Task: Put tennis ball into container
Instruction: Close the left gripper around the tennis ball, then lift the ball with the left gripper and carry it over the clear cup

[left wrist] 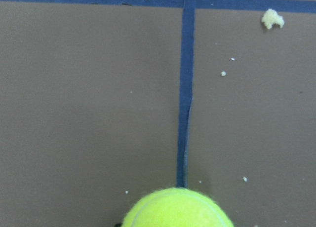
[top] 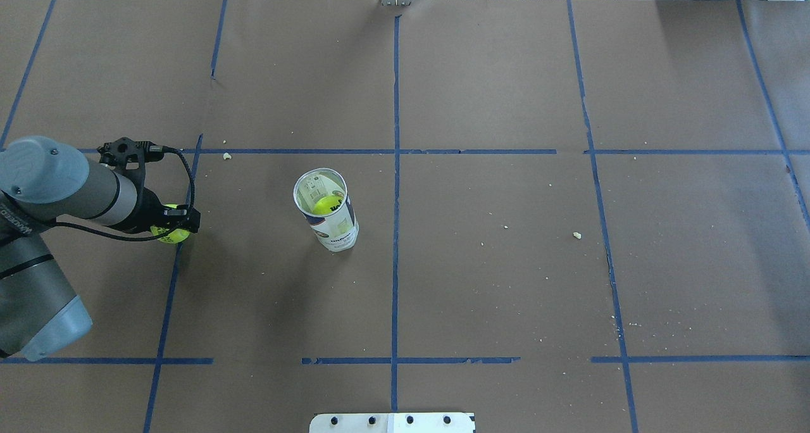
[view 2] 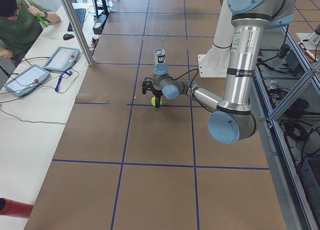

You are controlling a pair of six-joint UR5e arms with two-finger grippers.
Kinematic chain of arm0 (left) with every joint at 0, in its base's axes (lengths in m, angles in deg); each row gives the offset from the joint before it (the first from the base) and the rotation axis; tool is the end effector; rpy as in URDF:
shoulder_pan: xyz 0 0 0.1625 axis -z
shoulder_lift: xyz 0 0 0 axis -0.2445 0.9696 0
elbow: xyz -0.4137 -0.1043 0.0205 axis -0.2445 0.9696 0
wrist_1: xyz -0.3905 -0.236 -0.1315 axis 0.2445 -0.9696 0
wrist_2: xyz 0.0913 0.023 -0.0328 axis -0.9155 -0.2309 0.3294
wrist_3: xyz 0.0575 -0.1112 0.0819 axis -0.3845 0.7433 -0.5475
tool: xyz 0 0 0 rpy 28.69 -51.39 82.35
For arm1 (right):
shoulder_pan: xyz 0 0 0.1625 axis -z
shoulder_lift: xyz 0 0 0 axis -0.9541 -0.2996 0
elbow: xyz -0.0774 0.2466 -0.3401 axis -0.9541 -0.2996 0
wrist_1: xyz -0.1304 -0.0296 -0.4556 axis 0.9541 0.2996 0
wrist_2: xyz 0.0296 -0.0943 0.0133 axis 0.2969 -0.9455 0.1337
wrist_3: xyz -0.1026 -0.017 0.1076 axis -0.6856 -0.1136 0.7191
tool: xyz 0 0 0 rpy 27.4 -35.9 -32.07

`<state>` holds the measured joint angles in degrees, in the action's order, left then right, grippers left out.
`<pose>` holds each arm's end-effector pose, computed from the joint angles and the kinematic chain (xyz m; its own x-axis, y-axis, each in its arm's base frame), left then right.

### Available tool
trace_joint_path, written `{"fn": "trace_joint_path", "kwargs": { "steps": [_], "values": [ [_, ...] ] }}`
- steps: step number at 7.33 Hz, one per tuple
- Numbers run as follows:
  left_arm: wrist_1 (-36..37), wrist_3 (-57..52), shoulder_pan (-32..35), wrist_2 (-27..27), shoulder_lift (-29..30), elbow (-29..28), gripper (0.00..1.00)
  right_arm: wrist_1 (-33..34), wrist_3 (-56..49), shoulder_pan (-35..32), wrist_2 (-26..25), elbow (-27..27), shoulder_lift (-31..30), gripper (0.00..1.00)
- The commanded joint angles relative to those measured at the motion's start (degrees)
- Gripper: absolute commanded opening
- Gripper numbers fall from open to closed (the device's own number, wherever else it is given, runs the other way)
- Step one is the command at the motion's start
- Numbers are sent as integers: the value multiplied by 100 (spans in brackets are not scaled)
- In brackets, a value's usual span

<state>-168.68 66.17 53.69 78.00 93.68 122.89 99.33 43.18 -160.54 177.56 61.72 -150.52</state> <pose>0.4496 -0.4669 0.4607 0.6564 -0.0195 -0.7541 0.0901 0.9945 0.0527 0.0174 -0.4979 0.7007 0.7538 -0.0278 0.6566 0.0402 0.9992 -0.0037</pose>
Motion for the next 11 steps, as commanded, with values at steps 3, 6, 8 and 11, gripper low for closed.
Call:
{"fn": "trace_joint_path", "kwargs": {
  "steps": [3,6,8,11],
  "values": [
    [1471,-68,964,152,-116,1665,6,-2,0,0,0,-4,-7,100],
    [2988,-60,1399,398,705,2327,3,7,0,0,0,5,2,100],
    [4082,37,1338,442,1735,2310,3,-2,0,0,0,-4,-7,100],
    [4112,1202,550,557,2239,2188,5,7,0,0,0,-4,-7,100]
  ]
}}
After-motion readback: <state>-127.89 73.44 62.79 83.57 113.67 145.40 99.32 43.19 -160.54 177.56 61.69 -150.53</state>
